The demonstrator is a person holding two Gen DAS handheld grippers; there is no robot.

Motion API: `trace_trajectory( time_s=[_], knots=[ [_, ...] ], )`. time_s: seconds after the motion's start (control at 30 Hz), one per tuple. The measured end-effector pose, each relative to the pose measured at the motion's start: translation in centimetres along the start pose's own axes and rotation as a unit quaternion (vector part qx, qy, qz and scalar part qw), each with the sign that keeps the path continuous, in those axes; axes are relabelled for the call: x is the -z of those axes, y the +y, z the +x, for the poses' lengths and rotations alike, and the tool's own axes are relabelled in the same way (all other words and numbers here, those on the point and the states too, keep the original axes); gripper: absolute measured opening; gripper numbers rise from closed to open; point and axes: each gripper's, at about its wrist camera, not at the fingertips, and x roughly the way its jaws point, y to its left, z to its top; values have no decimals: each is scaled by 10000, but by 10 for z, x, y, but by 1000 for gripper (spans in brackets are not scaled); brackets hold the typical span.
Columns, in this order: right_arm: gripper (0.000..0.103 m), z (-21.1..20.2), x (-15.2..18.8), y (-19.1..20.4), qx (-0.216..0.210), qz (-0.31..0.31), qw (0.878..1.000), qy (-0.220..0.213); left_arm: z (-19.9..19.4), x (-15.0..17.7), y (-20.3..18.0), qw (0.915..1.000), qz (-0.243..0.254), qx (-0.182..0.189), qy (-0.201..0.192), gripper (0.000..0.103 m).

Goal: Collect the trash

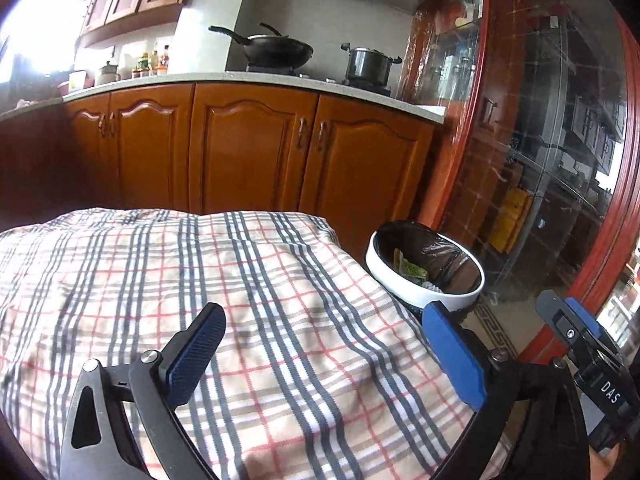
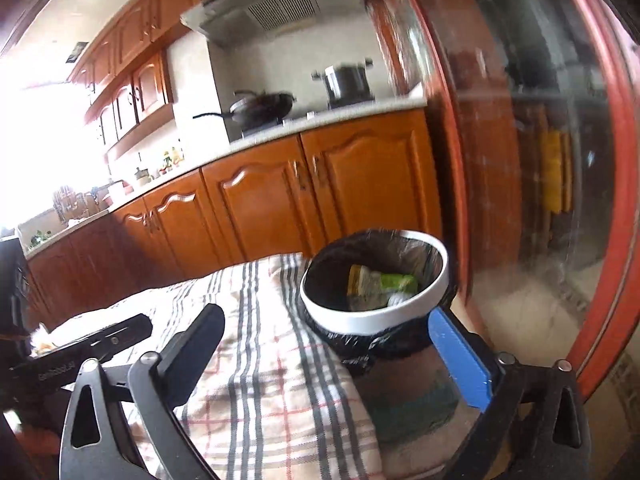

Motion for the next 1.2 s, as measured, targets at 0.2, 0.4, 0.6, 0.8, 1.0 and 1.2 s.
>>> trace_trajectory(
  time_s=[0.2, 0.4, 0.6, 0.8, 1.0, 1.2],
  knots=[
    [103, -10, 15, 9, -2, -226, 9996, -186, -25, 17, -2, 9992, 115, -265, -287, 102],
    [103, -14, 21, 16, -53, -308, 9995, -104, -28, 32, -9, 9981, 326, -386, -357, 102],
    [103, -16, 25, 26, -153, -402, 9991, -49, -28, 36, -3, 9974, 292, -477, -454, 102],
    [103, -17, 28, 33, -277, -495, 9984, -45, -26, 39, 6, 9968, 280, -575, -470, 102],
    [103, -18, 29, 38, -344, -542, 9979, -31, -26, 41, 14, 9963, 339, -637, -477, 102],
    [103, -19, 30, 41, -442, -553, 9975, 13, -25, 42, 17, 9957, 366, -709, -470, 102]
  ],
)
